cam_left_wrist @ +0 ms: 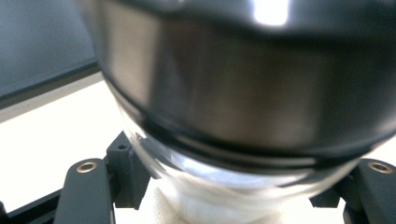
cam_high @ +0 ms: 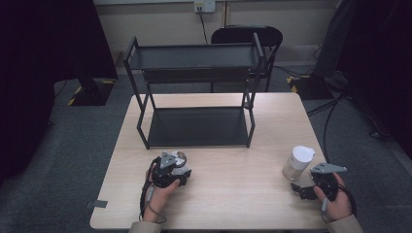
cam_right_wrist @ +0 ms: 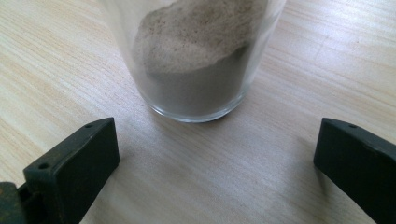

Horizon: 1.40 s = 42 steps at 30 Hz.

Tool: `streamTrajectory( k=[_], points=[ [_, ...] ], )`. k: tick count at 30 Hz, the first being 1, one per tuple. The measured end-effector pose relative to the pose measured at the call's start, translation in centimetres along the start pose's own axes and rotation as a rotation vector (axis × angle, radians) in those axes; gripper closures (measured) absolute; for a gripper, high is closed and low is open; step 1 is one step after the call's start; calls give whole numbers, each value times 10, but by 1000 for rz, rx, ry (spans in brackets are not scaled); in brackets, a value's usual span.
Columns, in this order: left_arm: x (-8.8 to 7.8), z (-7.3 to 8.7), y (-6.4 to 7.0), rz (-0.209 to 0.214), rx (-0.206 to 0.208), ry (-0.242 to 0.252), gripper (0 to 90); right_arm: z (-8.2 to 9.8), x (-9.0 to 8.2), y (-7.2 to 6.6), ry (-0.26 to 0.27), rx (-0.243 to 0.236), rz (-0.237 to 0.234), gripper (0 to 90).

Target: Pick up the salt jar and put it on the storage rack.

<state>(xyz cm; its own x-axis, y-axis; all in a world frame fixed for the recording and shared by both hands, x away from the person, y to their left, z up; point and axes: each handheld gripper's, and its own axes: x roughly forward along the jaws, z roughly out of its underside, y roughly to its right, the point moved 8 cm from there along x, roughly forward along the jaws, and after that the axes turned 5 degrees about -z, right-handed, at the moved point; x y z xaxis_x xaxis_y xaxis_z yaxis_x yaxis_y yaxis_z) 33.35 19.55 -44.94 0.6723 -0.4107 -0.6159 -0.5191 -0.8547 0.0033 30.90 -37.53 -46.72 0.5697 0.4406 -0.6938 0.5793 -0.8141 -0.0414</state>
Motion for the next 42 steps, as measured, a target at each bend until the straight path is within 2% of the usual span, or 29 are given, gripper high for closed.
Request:
streamTrajectory(
  k=[10,19,28,30,38,42],
  points=[
    [-2,-19,1,10,20,-7,308,0,0,0,0,1,0,0],
    [-2,-32,-3,33,17,-5,308,0,0,0,0,1,0,0],
    [-4,-58,-4,47,33,-1,308,0,0,0,0,1,0,0],
    [-4,-63,-4,51,43,-5,308,0,0,0,0,0,0,0],
    [-4,-74,-7,56,34,-1,309,0,0,0,0,1,0,0],
    [-6,-85,-8,51,45,-8,308,0,0,0,0,1,0,0]
  ],
)
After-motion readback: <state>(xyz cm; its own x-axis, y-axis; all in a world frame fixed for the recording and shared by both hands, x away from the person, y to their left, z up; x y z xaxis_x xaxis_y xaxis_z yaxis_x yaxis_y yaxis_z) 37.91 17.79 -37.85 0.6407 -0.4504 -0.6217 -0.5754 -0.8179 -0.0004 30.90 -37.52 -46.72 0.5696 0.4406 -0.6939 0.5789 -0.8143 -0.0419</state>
